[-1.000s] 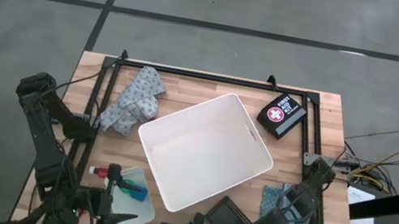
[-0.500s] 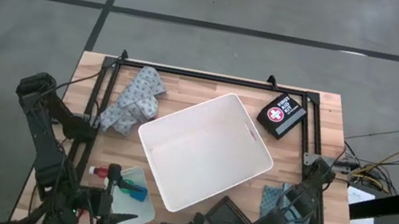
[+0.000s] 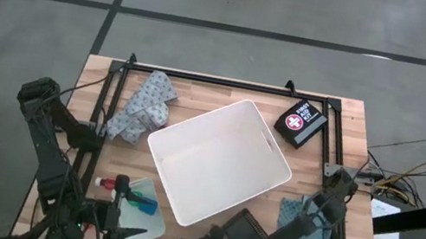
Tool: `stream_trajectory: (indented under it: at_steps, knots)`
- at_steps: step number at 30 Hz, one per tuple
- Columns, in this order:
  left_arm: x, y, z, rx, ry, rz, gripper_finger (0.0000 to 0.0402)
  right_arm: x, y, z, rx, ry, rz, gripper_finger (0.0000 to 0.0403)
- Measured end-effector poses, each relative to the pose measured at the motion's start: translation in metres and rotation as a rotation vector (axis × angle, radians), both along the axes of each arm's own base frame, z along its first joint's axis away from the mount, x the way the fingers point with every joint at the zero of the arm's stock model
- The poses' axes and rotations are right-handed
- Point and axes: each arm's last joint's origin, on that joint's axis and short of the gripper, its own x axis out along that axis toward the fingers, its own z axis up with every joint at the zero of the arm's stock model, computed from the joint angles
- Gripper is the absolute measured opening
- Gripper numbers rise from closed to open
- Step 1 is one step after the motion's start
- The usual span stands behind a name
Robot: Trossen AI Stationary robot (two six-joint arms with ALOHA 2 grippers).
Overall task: Pick & place medical supplies in basket/bin
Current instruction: Put the dark green bandage into the white bin
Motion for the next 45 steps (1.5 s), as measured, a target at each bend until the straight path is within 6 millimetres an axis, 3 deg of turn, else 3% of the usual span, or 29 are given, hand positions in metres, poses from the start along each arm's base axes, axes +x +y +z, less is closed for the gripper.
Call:
stream_trajectory:
  at_steps: [5,35,45]
  knots:
    - [0.0,0.0,0.0,0.0,0.0,0.0,0.0328,0.0067,-0.0075,0.0007,-0.002,0.024,0.005,0.0206]
    - [0.0,0.0,0.0,0.0,0.0,0.0,0.0328,0.0066,-0.0079,0.0001,0.025,0.052,0.011,0.0206]
    - [-0.0001,0.0,0.0,0.0,0.0,0.0,0.0328,0.0064,-0.0081,-0.0001,0.008,0.057,0.02,0.0274]
